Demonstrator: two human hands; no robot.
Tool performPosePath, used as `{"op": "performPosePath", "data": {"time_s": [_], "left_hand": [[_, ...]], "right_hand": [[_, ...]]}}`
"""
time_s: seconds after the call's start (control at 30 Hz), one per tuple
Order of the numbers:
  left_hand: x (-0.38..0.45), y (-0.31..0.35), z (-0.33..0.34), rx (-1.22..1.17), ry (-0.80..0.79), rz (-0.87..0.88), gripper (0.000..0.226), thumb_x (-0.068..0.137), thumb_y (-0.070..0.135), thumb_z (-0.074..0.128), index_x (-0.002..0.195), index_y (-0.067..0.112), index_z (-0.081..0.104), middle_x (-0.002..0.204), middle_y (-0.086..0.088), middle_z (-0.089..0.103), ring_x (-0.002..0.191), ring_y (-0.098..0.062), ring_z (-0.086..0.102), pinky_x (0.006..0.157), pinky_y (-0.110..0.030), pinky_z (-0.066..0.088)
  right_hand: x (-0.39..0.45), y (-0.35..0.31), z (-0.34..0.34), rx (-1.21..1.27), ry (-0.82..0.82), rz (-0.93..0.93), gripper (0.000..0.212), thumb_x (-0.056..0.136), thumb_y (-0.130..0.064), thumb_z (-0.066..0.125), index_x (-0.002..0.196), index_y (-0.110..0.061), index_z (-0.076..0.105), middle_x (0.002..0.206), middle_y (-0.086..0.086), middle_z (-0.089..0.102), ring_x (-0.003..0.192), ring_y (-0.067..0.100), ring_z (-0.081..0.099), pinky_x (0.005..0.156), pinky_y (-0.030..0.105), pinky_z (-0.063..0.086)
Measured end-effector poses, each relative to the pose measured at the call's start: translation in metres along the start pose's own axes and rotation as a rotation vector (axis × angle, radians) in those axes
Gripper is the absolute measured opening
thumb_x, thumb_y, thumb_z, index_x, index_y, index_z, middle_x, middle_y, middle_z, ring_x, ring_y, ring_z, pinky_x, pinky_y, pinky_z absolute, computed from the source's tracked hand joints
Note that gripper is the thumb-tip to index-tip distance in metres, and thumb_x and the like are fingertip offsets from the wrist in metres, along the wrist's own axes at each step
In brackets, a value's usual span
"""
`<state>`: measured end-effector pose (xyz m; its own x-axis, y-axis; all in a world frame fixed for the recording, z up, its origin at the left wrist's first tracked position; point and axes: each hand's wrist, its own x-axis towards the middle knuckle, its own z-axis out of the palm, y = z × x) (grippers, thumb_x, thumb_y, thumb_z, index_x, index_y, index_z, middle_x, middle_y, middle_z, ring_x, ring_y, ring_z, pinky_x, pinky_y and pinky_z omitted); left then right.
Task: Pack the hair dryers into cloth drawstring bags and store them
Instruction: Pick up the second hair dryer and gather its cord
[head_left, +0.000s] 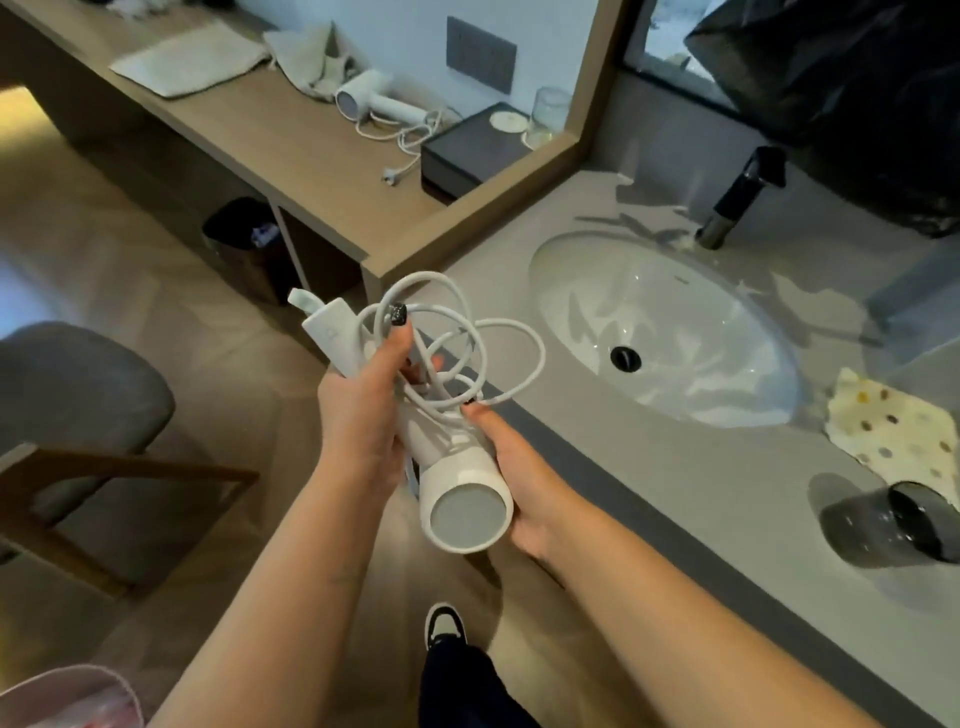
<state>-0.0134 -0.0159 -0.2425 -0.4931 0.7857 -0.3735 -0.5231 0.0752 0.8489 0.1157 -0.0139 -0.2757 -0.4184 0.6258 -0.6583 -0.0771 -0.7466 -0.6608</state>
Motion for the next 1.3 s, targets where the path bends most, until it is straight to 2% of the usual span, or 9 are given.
{"op": "performPosePath", "data": {"time_s": [0.17,0.4,0.53,0.7,0.83,0.97,1.07,1.2,1.3], "left_hand": [[0.055,0.03,0.011,-0.032,0.031,-0.004,0.031,0.085,0.023,0.072,0.111,0.009,0.062,0.088,-0.014,0.071,0.083,-0.03,0.073,0.077,-0.052,0.059],[0.134,0.074,0.012,-0.043,-0.012,-0.004,0.025,0.086,0.022,0.072,0.105,0.009,0.062,0.081,-0.01,0.069,0.076,-0.026,0.073,0.078,-0.052,0.059],[0.195,0.101,0.009,-0.066,-0.079,-0.035,0.02,0.086,0.023,0.072,0.101,0.013,0.064,0.087,-0.015,0.071,0.087,-0.033,0.073,0.081,-0.056,0.057],[0.273,0.131,0.003,-0.072,-0.245,-0.308,0.054,0.069,0.035,0.083,0.116,0.014,0.066,0.103,-0.018,0.064,0.099,-0.038,0.069,0.086,-0.065,0.051],[0.315,0.155,0.005,-0.071,-0.401,-0.393,0.043,0.076,0.03,0.079,0.113,0.015,0.066,0.097,-0.015,0.066,0.097,-0.033,0.071,0.082,-0.052,0.055],[0.354,0.18,0.016,-0.041,-0.485,-0.347,0.031,0.083,0.026,0.072,0.111,0.015,0.064,0.092,-0.01,0.068,0.097,-0.029,0.071,0.078,-0.047,0.056],[0.383,0.191,0.02,-0.032,-0.474,-0.304,0.029,0.087,0.019,0.069,0.114,0.011,0.063,0.09,-0.009,0.071,0.097,-0.028,0.071,0.081,-0.048,0.057],[0.416,0.196,0.024,-0.023,-0.416,-0.261,0.021,0.088,0.016,0.067,0.108,0.012,0.063,0.078,-0.005,0.073,0.079,-0.021,0.073,0.076,-0.044,0.058],[0.445,0.192,0.033,-0.004,-0.369,-0.221,0.021,0.089,0.015,0.068,0.108,0.014,0.061,0.087,-0.008,0.072,0.081,-0.023,0.073,0.079,-0.047,0.058]], "right_hand": [[0.045,-0.044,0.025,0.017,-0.015,0.008,0.038,0.092,-0.049,0.054,0.11,-0.019,0.069,0.101,0.016,0.072,0.082,0.027,0.066,0.088,0.044,0.051],[0.103,-0.091,0.067,0.006,0.018,0.029,0.042,0.09,-0.052,0.056,0.11,-0.017,0.068,0.091,0.012,0.072,0.074,0.024,0.067,0.078,0.039,0.053],[0.148,-0.116,0.104,0.03,0.127,-0.039,0.048,0.084,-0.053,0.061,0.118,-0.019,0.065,0.099,0.015,0.073,0.076,0.026,0.068,0.074,0.04,0.054],[0.195,-0.128,0.145,0.126,0.305,-0.054,0.08,0.056,-0.056,0.076,0.128,-0.031,0.052,0.105,0.012,0.073,0.09,0.031,0.072,0.082,0.056,0.056],[0.209,-0.14,0.172,0.227,0.377,-0.122,0.093,0.055,-0.054,0.079,0.138,-0.037,0.04,0.104,0.006,0.074,0.086,0.027,0.074,0.076,0.049,0.059],[0.237,-0.171,0.193,0.231,0.467,-0.183,0.08,0.067,-0.053,0.076,0.137,-0.037,0.04,0.106,0.006,0.072,0.08,0.023,0.073,0.067,0.037,0.059],[0.262,-0.193,0.204,0.22,0.484,-0.212,0.065,0.073,-0.05,0.075,0.129,-0.037,0.045,0.104,0.009,0.073,0.082,0.025,0.072,0.075,0.044,0.059],[0.295,-0.215,0.209,0.187,0.507,-0.242,0.043,0.082,-0.039,0.071,0.119,-0.034,0.05,0.102,0.007,0.073,0.09,0.029,0.071,0.082,0.047,0.057],[0.321,-0.233,0.207,0.172,0.512,-0.276,0.045,0.085,-0.033,0.069,0.125,-0.034,0.048,0.104,0.004,0.073,0.084,0.022,0.072,0.066,0.035,0.06]]}}
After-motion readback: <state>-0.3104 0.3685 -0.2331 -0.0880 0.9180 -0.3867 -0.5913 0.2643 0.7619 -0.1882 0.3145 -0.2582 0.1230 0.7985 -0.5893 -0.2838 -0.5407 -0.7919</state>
